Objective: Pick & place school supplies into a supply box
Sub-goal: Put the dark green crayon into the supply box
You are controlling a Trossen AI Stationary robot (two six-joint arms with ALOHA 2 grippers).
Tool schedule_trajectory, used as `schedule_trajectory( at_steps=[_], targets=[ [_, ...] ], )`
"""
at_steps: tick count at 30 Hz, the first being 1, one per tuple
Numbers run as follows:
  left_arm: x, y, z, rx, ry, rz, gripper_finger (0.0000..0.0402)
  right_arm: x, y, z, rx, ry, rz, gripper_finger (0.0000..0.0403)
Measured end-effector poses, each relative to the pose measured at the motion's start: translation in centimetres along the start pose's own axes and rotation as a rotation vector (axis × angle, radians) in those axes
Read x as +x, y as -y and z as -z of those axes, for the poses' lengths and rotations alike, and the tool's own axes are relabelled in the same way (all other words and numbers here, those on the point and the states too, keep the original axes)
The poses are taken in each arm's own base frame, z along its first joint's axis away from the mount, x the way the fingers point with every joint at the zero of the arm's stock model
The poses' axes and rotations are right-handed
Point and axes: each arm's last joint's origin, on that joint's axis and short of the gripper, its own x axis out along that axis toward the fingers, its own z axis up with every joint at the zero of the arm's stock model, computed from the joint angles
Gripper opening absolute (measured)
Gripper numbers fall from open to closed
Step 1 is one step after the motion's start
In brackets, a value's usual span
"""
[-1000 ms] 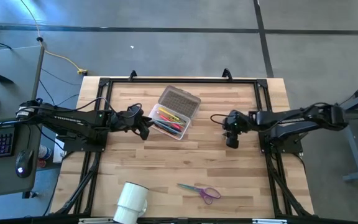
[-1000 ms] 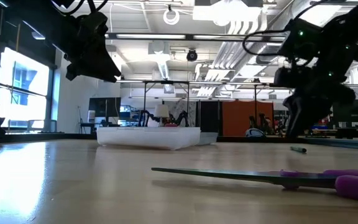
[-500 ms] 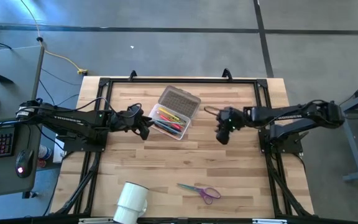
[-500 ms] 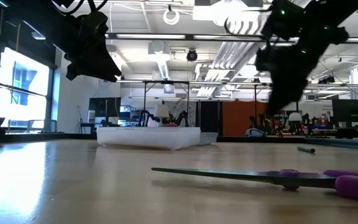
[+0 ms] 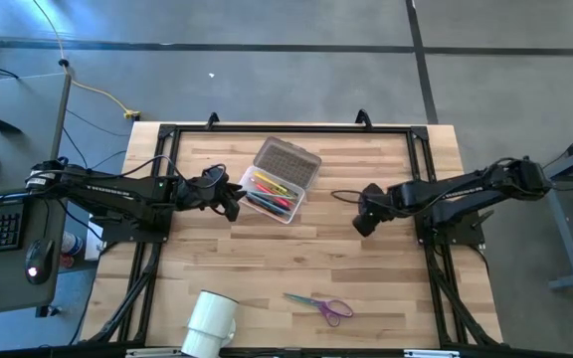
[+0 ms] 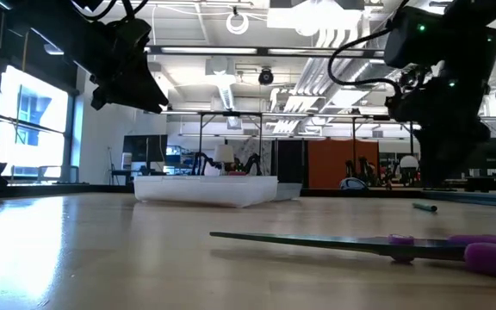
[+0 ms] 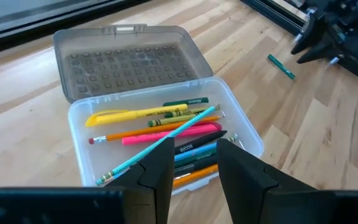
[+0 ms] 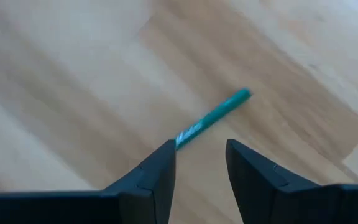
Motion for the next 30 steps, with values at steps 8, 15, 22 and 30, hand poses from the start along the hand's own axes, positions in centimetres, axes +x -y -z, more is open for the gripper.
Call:
schedule_trajectory(
  at_steps=[8,15,22,30],
  targets=[
    [0.0,0.0,0.0,0.0,0.0,0.0,0.0156,2.0,-0.6,-0.3,0.197,0.047,0.102,0.0129],
    [0.0,0.0,0.0,0.0,0.0,0.0,0.0156,4.7,-1.6,-0.6,0.255,0.072,0.149,0.0129],
    [0.0,0.0,0.0,0.0,0.0,-0.001,0.0156,5.8,-2.2,0.2,0.222,0.158,0.232,0.0128],
    [0.0,0.0,0.0,0.0,0.0,0.0,0.0156,7.0,-2.7,1.7,0.094,0.382,0.258,0.0095]
  ],
)
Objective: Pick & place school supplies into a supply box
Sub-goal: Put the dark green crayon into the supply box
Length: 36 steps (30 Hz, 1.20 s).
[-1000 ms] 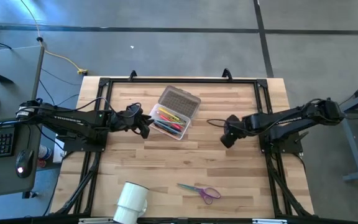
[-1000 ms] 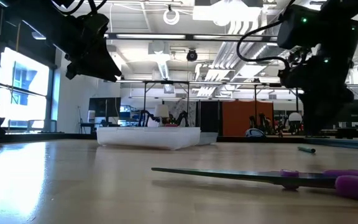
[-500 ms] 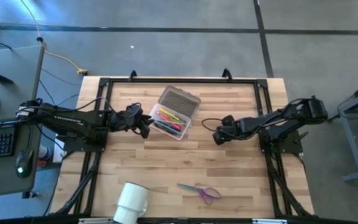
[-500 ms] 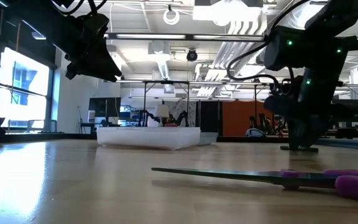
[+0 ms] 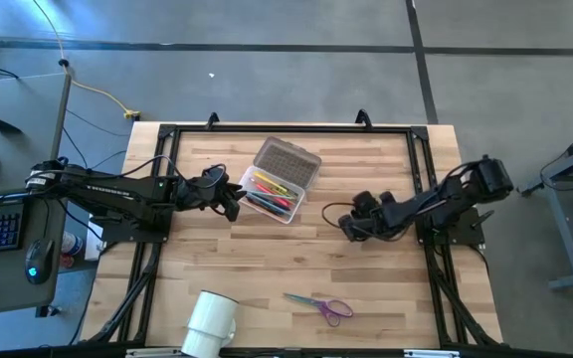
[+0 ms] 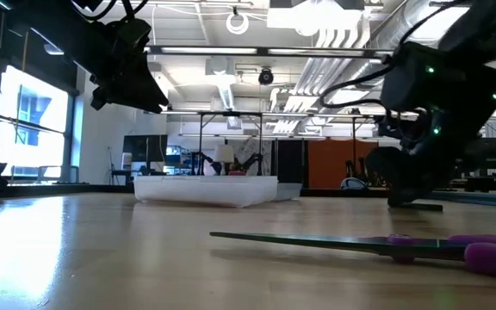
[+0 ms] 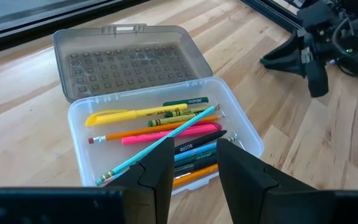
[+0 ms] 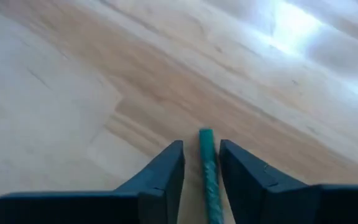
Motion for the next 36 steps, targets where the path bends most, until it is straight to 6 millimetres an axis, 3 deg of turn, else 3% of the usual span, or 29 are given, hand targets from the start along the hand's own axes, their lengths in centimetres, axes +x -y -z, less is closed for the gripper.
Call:
schedule_trajectory(
  at_steps=[6,13,23,30,36],
  targets=[
    [0.0,0.0,0.0,0.0,0.0,0.0,0.0156,1.0,1.5,3.2,0.049,0.151,-0.055,0.0086],
    [0.0,0.0,0.0,0.0,-0.001,0.001,0.0156,0.4,2.3,5.5,-0.097,0.267,-0.158,0.0093],
    [0.0,0.0,0.0,-0.004,0.0,0.001,0.0156,0.5,3.2,6.1,-0.08,0.277,-0.177,0.0091],
    [0.0,0.0,0.0,-0.004,0.0,0.001,0.0156,0.4,2.8,6.0,-0.123,0.293,-0.205,0.0012],
    [0.0,0.0,0.0,-0.004,0.0,0.0,0.0156,-0.3,1.1,5.1,-0.023,0.335,-0.377,0.0009]
  ],
)
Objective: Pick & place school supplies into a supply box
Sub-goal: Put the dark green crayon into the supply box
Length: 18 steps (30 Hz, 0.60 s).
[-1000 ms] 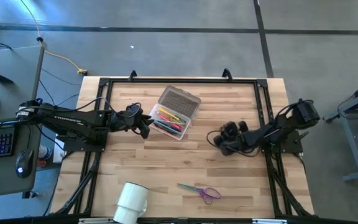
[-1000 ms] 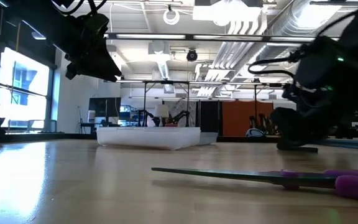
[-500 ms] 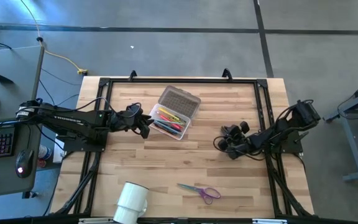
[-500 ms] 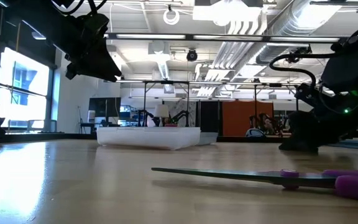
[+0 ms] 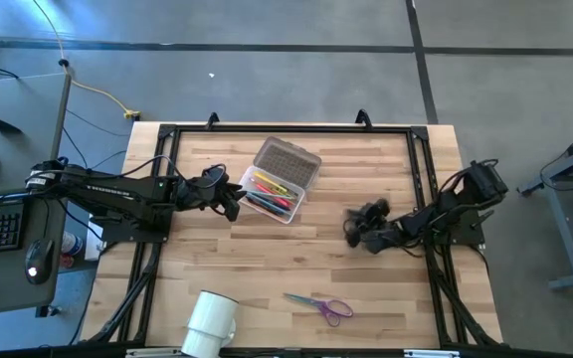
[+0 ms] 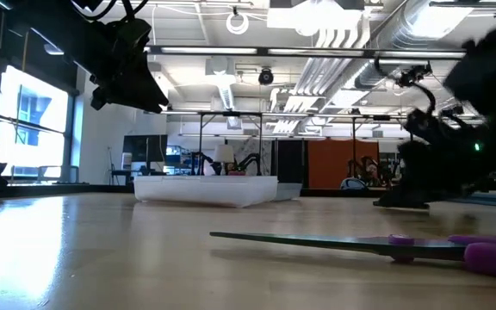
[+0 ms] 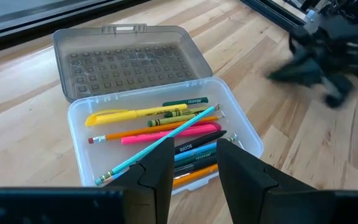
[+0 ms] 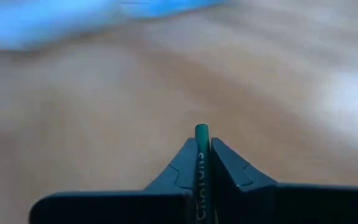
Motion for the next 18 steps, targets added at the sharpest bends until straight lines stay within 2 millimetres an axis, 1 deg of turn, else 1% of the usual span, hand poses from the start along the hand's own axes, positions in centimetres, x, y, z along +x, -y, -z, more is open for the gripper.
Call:
schedule_trajectory(
  at_steps=[2,5,7,10,12,14,16,18],
  targets=[
    [0.0,0.0,0.0,0.0,0.0,0.0,0.0156,0.3,-1.7,-1.4,-0.005,0.034,-0.112,0.0006],
    [0.0,0.0,-0.1,-0.003,0.006,0.003,0.0156,1.4,-3.8,-4.1,-0.061,0.079,-0.237,0.001],
    [0.0,0.1,-0.1,-0.005,0.009,0.005,0.0156,2.3,-5.5,-6.4,-0.107,0.112,-0.302,0.0009],
    [0.0,0.1,-0.2,-0.008,0.016,0.009,0.0156,4.0,-7.6,-10.1,-0.215,0.162,-0.343,0.0005],
    [0.0,0.1,-0.2,-0.009,0.017,0.009,0.0156,5.6,-8.4,-12.3,-0.292,0.168,-0.334,0.0004],
    [0.0,0.1,-0.2,-0.009,0.019,0.009,0.0156,7.3,-9.3,-14.4,-0.309,0.166,-0.343,0.0006],
    [0.0,0.2,-0.3,-0.013,0.027,0.014,0.0156,9.2,-10.0,-15.9,-0.305,0.149,-0.347,0.001],
    [0.0,0.2,-0.3,-0.016,0.034,0.015,0.0156,11.3,-10.7,-16.8,-0.317,0.129,-0.357,0.0013]
  ],
)
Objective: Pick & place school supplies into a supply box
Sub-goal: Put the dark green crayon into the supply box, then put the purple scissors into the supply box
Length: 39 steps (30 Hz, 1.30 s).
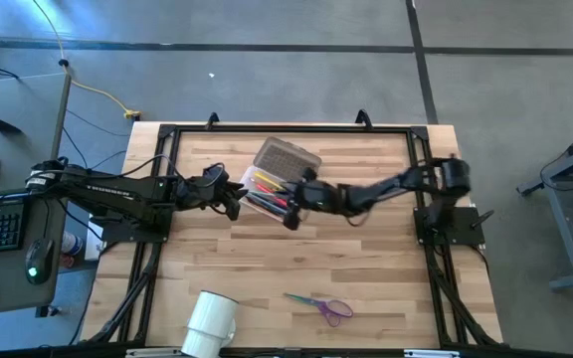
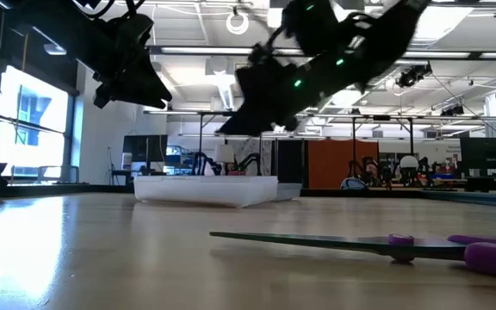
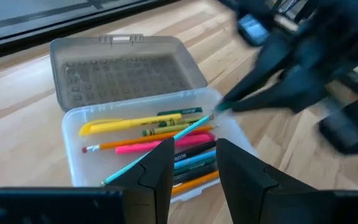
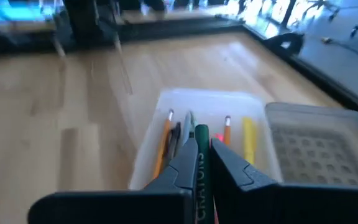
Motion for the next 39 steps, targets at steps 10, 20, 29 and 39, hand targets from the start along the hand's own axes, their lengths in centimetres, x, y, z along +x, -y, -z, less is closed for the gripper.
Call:
schedule_trajectory(
  at_steps=[10,20,29,39],
  targets=[
    [0.0,0.1,-0.1,-0.005,0.009,0.004,0.0156,7.5,-0.1,0.4,-0.127,-0.141,0.0,0.0037],
    [0.0,0.1,-0.1,-0.005,0.01,0.005,0.0156,6.1,-1.3,-2.9,-0.224,-0.37,0.039,0.0107],
    [0.0,0.1,-0.1,-0.005,0.011,0.005,0.0156,-4.7,-7.2,-6.9,-0.337,-0.805,-0.083,0.0071],
    [0.0,0.2,-0.1,-0.01,-0.002,0.043,0.0156,-16.4,-11.2,-5.5,0.035,-0.8,-0.059,0.0066]
  ],
)
